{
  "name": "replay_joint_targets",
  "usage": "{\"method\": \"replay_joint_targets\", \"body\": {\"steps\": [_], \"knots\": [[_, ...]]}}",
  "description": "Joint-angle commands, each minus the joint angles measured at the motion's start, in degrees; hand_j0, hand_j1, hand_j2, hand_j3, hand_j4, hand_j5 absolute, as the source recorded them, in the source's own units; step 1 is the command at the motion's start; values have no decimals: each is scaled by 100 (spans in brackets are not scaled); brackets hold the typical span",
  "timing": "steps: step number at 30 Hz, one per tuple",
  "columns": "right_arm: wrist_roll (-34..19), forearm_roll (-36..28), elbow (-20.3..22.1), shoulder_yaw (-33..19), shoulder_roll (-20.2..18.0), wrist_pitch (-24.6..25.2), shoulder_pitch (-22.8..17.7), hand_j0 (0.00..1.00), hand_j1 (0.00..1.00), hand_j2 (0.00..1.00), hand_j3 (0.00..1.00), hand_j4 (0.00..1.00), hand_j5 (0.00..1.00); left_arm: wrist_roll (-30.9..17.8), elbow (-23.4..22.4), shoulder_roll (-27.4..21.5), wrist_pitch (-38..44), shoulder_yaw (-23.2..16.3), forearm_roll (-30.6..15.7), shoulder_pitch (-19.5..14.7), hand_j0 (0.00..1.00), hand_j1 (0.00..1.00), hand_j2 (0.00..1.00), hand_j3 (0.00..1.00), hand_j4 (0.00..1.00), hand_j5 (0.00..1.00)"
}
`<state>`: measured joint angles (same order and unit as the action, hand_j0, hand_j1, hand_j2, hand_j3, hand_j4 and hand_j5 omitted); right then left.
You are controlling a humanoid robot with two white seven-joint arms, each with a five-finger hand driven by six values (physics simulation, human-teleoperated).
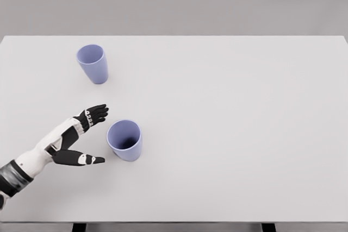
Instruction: Place the right cup on the left cup with left arm
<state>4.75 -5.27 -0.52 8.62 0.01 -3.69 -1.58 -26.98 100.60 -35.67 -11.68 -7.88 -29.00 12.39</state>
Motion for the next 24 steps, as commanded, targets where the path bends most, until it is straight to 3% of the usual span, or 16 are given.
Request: {"method": "replay_joint_targets", "body": {"steps": [1, 11, 24], "knots": [[0, -1, 0, 0, -1, 0, 0, 100, 100, 100, 100, 100, 100, -1, -6, 69, -9, -3, -45, 0, 100, 100, 100, 100, 100, 100], [0, -1, 0, 0, -1, 0, 0, 100, 100, 100, 100, 100, 100, -124, 21, 130, -1, -144, -27, 0, 100, 100, 100, 100, 100, 100], [0, -1, 0, 0, -1, 0, 0, 100, 100, 100, 100, 100, 100, -124, -67, 192, 61, -425, -18, -299, 100, 100, 100, 100, 100, 100]]}}
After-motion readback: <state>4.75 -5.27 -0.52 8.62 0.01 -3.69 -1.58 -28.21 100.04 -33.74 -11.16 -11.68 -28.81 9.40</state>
